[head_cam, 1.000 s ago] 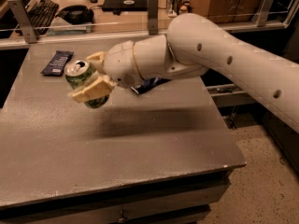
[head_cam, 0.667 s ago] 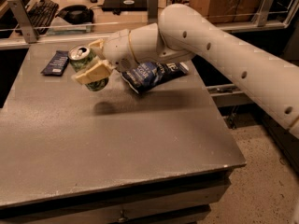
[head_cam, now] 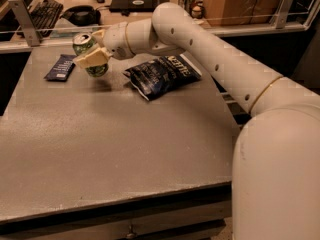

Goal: Move green can near rxbar blueberry

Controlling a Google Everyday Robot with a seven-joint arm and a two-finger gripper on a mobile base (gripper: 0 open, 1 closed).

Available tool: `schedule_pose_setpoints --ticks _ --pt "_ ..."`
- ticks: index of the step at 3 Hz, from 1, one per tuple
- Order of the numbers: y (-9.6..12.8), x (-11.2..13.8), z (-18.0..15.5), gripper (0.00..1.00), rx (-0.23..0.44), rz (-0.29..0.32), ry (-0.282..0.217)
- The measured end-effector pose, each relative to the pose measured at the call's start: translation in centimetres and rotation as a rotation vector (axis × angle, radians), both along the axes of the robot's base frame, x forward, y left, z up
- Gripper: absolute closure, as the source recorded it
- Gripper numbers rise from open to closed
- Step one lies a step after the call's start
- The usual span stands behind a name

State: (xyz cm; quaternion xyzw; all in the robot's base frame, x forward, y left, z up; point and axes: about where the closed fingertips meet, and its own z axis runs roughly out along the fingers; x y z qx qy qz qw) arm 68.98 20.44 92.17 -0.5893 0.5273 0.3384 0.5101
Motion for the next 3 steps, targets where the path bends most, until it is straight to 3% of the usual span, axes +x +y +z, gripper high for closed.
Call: schedule_pose_setpoints --ticks 2,3 --pt "3.7 2.9 -2.6 1.0 0.07 -0.067 0.047" --pt "4.4 3.6 -2.6 0.82 0.081 -0.066 0.04"
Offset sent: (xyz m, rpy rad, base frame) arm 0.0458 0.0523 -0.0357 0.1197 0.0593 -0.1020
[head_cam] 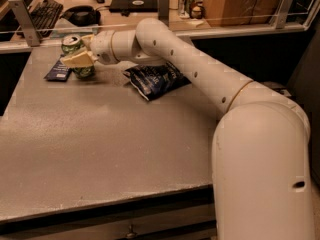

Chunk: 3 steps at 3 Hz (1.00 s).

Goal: Move green can near rxbar blueberry

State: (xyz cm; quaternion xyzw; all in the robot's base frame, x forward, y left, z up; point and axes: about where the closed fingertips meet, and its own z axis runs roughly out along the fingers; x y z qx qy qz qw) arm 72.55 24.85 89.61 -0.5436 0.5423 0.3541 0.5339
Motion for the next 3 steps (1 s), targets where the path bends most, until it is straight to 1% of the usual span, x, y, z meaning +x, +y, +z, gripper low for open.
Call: schedule_pose_setpoints --ticks 1,3 --pt "0.69 0.79 0.07 0.58 0.016 -0.002 -0.001" --pt "1.16 1.38 0.05 0.12 0.04 -0.008 0.002"
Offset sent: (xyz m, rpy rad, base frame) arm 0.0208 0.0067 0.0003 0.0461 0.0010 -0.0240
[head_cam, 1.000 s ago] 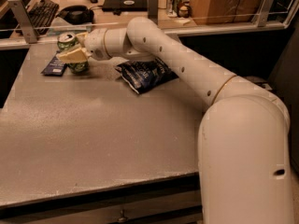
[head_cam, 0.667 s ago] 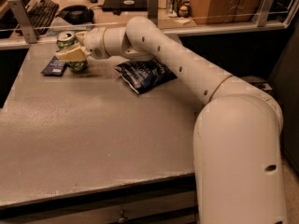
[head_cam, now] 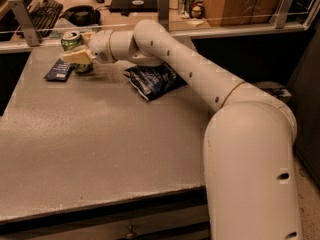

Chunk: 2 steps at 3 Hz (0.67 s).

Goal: Move green can near rxbar blueberry

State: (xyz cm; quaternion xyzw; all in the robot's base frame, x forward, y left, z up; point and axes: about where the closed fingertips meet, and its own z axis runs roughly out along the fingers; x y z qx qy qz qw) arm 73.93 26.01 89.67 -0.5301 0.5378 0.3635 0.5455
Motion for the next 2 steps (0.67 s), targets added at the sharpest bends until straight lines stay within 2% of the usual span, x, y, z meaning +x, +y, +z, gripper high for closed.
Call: schedule_pose_setpoints --ticks 1,2 --pt "-0.6 -0.8 0.3 0.0 0.004 0.001 -0.002" --pt "-4.1 -3.0 1.3 0.0 -0.022 -0.014 -0.016"
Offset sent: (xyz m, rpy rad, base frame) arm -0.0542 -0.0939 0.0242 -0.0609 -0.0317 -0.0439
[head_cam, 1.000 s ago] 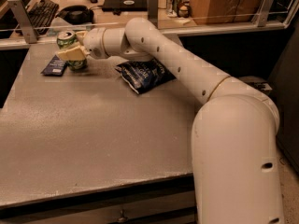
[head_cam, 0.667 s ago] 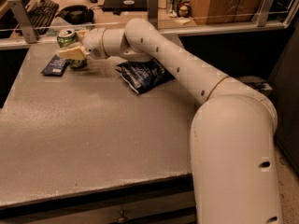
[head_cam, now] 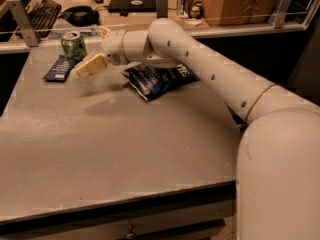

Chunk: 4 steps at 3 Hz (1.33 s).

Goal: Move green can near rxbar blueberry

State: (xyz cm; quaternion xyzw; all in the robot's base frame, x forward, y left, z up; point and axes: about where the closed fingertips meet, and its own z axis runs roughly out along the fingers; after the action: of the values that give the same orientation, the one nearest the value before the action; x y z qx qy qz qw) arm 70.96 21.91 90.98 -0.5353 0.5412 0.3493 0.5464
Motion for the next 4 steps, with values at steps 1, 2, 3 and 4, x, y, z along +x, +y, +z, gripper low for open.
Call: schedule_pose_setpoints --ticks 1,2,3,4 --pt "-5.9 -3.8 1.4 0.0 -0.031 -0.004 -0.02" --pt "-13.9 -7.6 2.6 0.0 -0.074 -0.031 -0.053" --pt "-20.6 -12.6 4.2 0.0 -0.097 -0.075 -0.098" --pt "-25.0 -17.3 5.3 0.0 -0.101 -0.136 -0.138"
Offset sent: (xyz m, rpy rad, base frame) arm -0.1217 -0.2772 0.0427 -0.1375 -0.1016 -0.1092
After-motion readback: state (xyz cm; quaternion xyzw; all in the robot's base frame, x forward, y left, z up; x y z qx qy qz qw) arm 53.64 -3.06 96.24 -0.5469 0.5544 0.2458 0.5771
